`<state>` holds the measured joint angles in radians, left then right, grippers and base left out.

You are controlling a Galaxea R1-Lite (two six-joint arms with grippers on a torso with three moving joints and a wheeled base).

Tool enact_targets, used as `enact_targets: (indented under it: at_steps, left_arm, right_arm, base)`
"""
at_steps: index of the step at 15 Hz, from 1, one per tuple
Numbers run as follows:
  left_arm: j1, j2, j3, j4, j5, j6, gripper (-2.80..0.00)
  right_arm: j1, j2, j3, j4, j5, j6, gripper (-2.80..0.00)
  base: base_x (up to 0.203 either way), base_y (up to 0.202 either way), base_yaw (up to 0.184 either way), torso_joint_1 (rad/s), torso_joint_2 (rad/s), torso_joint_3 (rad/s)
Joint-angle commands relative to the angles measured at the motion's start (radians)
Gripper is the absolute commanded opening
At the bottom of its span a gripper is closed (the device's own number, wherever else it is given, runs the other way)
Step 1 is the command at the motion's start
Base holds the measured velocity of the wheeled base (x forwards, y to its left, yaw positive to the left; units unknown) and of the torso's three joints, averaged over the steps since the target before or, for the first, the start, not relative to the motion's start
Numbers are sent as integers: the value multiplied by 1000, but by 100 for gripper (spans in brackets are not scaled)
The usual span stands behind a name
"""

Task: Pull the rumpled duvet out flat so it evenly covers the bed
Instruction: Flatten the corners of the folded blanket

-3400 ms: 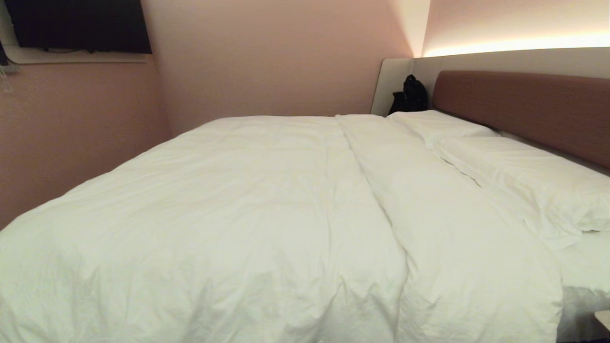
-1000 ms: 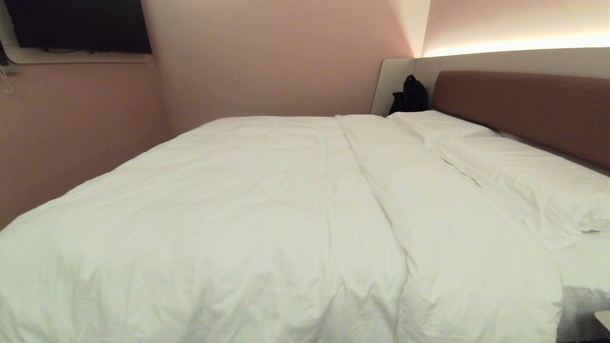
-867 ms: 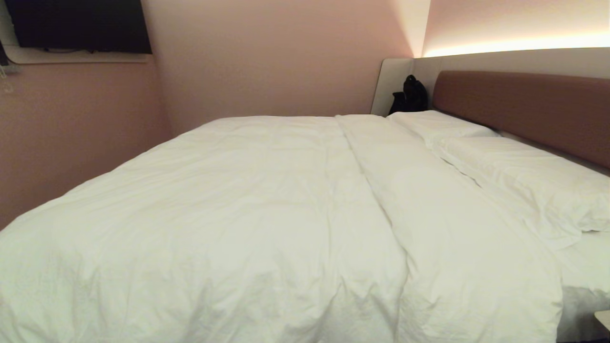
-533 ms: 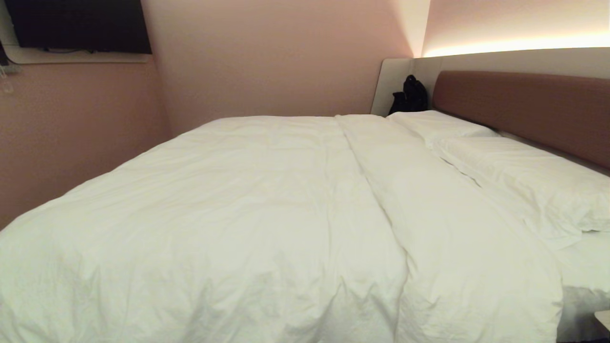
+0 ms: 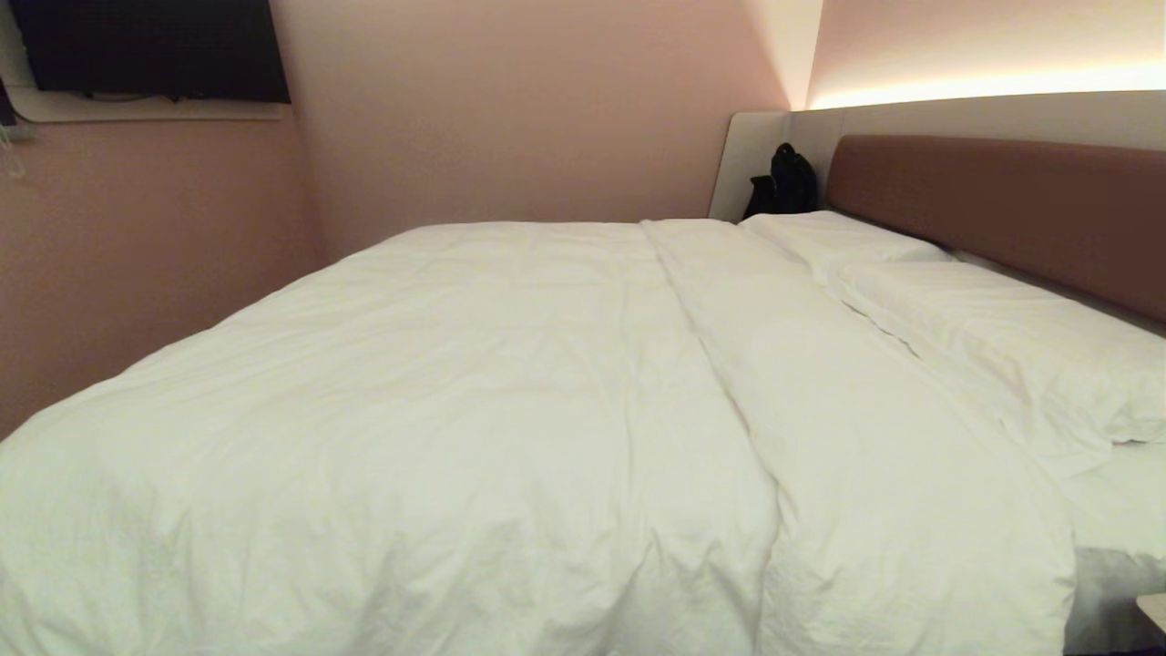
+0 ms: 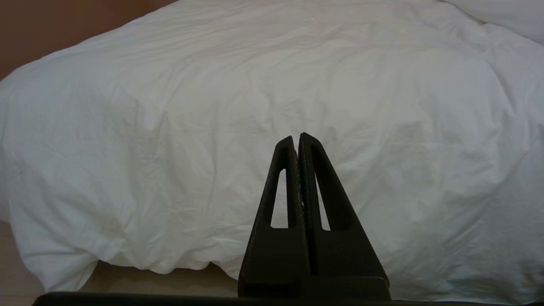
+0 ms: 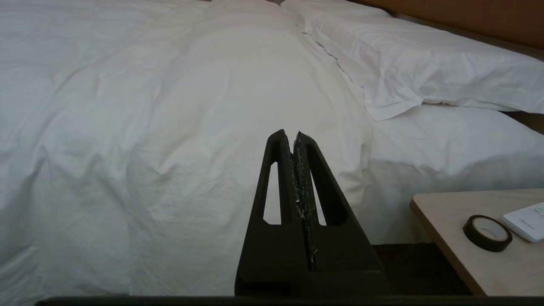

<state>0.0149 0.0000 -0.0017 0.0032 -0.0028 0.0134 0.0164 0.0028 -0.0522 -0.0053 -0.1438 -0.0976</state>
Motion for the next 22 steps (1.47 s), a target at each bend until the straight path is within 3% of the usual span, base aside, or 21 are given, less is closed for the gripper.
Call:
enact_targets:
  at_steps: [1, 9, 16, 22]
  left_arm:
    - [0, 0, 0, 0, 0, 0, -280]
    - [0, 0, 0, -2, 0, 0, -280]
    - [0, 0, 0, 0, 0, 0, -280]
    - [0, 0, 0, 0, 0, 0, -280]
  right_arm:
    - [0, 0, 8, 2, -1, 4, -280]
    - [0, -1, 11, 2, 42, -4, -280]
    - [0, -1, 38, 6, 158, 12, -280]
    - [0, -3, 52, 5, 161, 65, -280]
  base:
    - [0, 0, 0, 0, 0, 0]
    - [0, 0, 0, 0, 0, 0]
    - [0, 0, 0, 0, 0, 0]
    - [0, 0, 0, 0, 0, 0]
